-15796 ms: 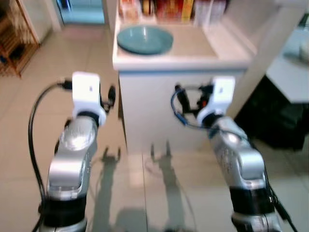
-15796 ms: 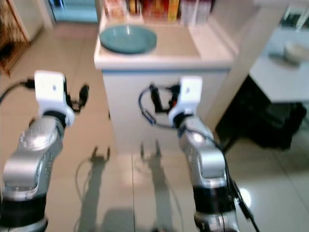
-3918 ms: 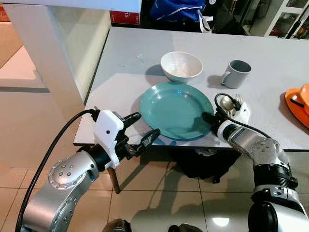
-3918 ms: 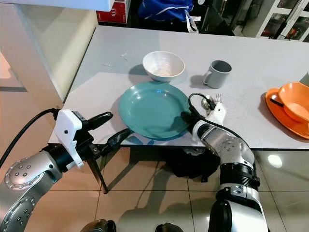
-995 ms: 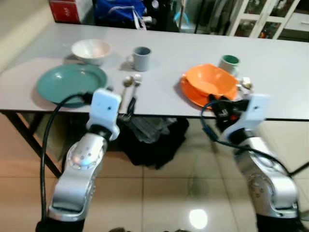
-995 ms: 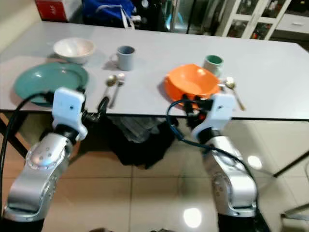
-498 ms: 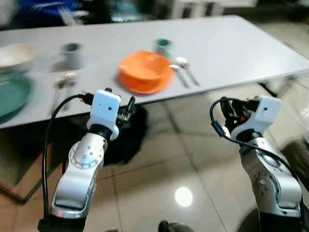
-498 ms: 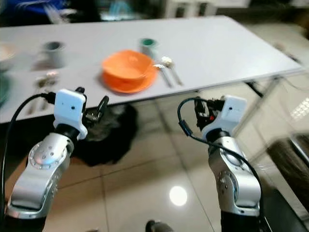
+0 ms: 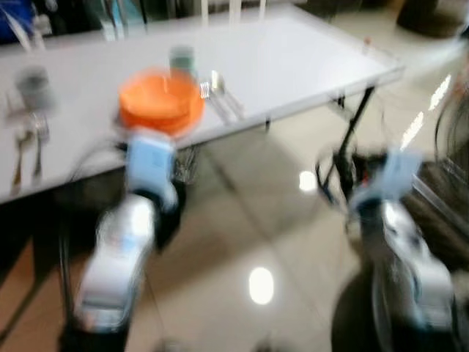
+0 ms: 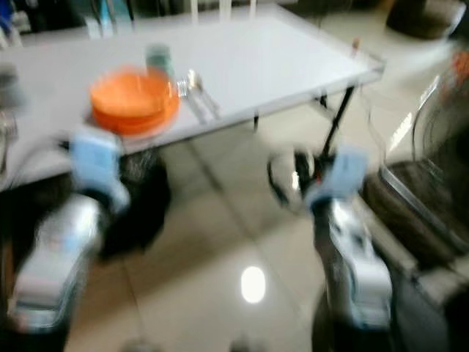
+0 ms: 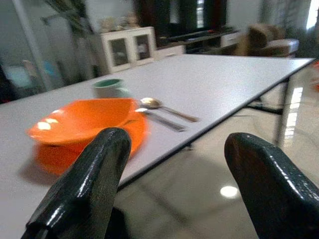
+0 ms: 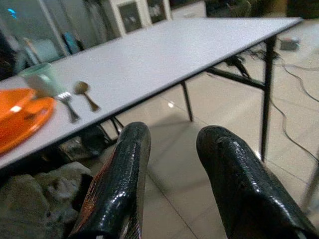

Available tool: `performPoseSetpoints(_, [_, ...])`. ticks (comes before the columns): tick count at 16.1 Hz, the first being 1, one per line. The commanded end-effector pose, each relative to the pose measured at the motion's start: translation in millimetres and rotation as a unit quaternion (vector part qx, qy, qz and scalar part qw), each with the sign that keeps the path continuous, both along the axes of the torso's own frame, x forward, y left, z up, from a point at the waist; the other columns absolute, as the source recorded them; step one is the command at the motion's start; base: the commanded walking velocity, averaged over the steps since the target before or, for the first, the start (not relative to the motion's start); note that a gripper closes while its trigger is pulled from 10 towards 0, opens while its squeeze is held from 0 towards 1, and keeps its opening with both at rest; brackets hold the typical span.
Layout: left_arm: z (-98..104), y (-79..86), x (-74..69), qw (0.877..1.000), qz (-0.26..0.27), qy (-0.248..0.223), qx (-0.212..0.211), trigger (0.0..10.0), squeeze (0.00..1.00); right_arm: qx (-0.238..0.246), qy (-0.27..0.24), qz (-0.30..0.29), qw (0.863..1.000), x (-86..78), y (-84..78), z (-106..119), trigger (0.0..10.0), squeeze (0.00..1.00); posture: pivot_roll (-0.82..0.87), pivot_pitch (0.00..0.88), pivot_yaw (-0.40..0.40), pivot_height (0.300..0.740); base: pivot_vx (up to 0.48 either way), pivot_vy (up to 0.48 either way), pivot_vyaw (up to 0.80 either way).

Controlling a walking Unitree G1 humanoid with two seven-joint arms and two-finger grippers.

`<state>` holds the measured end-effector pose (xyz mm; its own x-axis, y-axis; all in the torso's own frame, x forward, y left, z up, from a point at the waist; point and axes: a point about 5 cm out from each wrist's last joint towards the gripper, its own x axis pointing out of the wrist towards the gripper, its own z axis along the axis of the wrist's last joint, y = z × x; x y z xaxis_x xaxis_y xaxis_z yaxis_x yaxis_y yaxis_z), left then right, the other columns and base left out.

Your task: Setting the table

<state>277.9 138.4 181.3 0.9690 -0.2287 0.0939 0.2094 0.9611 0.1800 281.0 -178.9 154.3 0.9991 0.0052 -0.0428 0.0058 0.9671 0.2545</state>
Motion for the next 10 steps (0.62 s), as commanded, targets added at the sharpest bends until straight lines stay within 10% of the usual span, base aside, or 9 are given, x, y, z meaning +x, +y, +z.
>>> performPoseSetpoints(1, [4.8,3.5,0.4,1.0,-0.001,-0.008,0.006,10.0,0.0,-0.001,-0.007,-0.002,1.0,0.9,1.3,4.7,10.0,0.0,-0.02,0.082,-0.034,0.74,0.311,0.0,-0.76])
performPoseSetpoints(10, [5.5,6.1,2.9,1.0,0.002,-0.008,0.0,10.0,0.0,-0.005,-0.008,0.006,1.0,4.3,3.4,6.3,10.0,0.0,-0.02,0.08,-0.039,0.74,0.472,0.0,-0.76])
